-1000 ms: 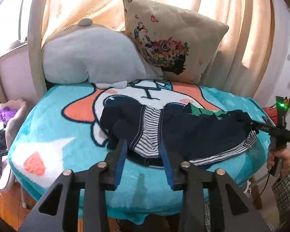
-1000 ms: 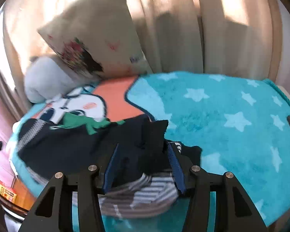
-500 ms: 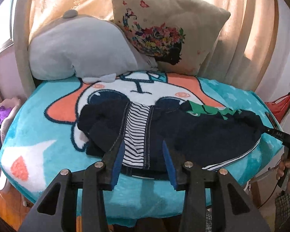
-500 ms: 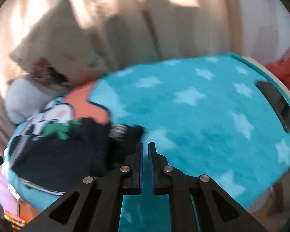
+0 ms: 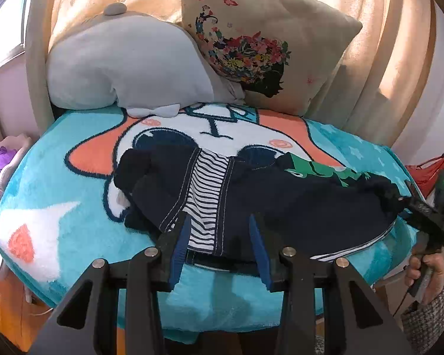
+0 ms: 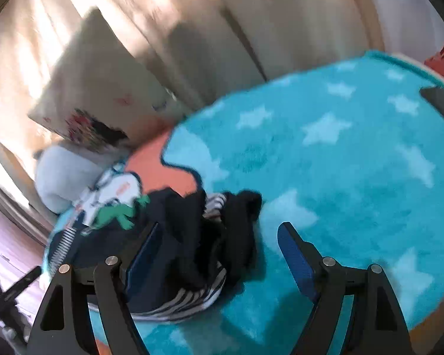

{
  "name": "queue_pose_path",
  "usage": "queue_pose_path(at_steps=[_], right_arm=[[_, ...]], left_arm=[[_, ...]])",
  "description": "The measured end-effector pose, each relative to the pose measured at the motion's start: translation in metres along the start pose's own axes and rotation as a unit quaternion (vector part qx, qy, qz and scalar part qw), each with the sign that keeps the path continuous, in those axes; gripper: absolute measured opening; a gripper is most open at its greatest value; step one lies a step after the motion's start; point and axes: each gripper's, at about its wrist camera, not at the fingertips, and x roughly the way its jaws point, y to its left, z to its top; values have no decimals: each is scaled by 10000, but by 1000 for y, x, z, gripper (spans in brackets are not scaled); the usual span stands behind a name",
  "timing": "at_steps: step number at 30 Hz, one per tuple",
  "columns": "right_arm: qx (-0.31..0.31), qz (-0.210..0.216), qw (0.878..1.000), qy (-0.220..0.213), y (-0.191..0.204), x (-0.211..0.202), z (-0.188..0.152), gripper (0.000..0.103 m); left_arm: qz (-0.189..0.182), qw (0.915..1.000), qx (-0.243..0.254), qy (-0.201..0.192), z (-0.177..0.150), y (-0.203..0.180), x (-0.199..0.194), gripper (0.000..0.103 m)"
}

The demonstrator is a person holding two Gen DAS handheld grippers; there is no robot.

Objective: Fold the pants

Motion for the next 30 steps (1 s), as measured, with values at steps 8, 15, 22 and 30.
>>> queue_pose_path(at_steps=[8,15,22,30], right_arm=[[-114,410,9991,-79,16,9,19,21],[3,195,9997,-157,-8,4,29,20],[-140,-319,9993,-127,-13,3,13,32],[-2,-733,9955,-602,-20,-32,17,56]], left_arm=[[348,9985,-391,-143,5,14,-7,40],[403,9977,-538,-128,19,11,4,44],[827,9933,-723,362,28,11,49,46],[907,9919,-659,592,11,14,51,46]])
